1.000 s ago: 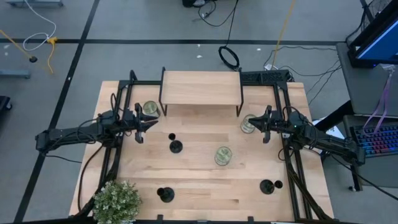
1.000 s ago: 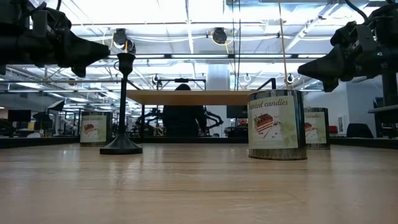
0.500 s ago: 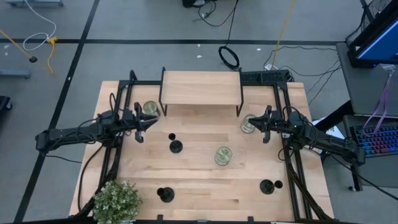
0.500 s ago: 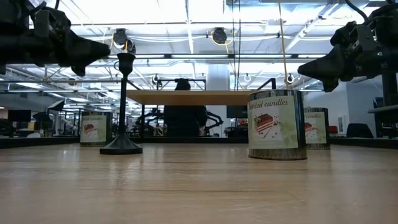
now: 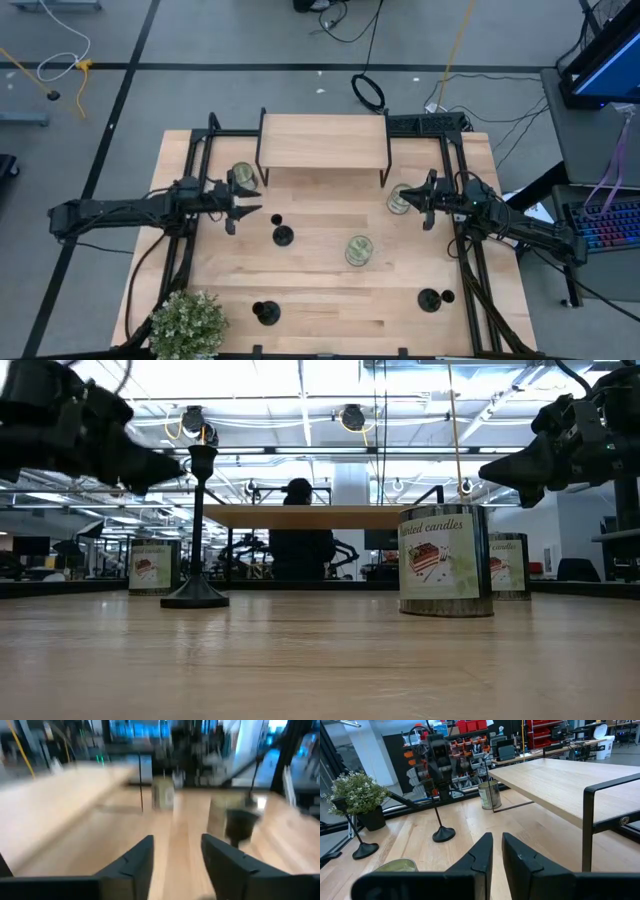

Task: Pick & Place candle stick holders
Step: Put the top black candle holder on the shelf

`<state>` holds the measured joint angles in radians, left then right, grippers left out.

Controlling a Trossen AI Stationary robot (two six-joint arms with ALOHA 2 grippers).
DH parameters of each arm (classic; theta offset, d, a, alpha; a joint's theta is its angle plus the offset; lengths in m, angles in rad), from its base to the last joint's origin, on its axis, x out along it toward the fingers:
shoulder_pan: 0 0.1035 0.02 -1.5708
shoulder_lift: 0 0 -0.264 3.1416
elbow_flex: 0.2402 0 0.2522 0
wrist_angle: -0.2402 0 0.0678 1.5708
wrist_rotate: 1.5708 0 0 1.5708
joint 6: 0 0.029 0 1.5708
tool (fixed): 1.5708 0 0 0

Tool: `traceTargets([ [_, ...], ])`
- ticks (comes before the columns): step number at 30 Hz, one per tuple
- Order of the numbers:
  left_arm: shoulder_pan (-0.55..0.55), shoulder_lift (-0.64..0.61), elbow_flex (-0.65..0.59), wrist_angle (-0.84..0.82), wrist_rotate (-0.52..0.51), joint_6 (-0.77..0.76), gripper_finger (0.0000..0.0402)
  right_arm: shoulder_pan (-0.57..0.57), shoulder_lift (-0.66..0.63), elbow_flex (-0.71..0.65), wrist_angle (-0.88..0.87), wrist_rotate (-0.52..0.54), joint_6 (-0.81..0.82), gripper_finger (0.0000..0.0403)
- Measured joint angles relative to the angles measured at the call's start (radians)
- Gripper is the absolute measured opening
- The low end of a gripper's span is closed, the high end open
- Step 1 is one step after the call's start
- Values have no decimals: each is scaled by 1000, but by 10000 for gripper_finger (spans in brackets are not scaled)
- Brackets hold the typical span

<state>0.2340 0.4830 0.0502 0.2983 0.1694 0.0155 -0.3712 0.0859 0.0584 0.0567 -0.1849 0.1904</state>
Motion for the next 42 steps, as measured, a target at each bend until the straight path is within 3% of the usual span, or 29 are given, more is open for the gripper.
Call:
traceTargets([
  [3, -1, 74, 0, -49, 60, -26, 216, 0, 0, 0, 12, -1, 0, 34],
  [7, -26, 187, -1, 26, 99, -12, 233, 0, 0, 0, 41, -3, -1, 34],
  [18, -84, 506, 3, 403, 95, 141, 234, 0, 0, 0, 143, 28, -89, 34],
  [28, -84, 721, 145, 406, 196, 224, 231, 0, 2, 0, 177, 135, -101, 34],
  [33, -82, 755, 153, 397, 253, 297, 174, 0, 2, 0, 178, 135, -110, 34],
  [39, -82, 727, 156, 407, 268, 292, 36, 0, 2, 0, 178, 136, -127, 34],
  [42, -82, 692, 192, 396, 287, 244, 19, 0, 2, 0, 178, 136, -127, 34],
])
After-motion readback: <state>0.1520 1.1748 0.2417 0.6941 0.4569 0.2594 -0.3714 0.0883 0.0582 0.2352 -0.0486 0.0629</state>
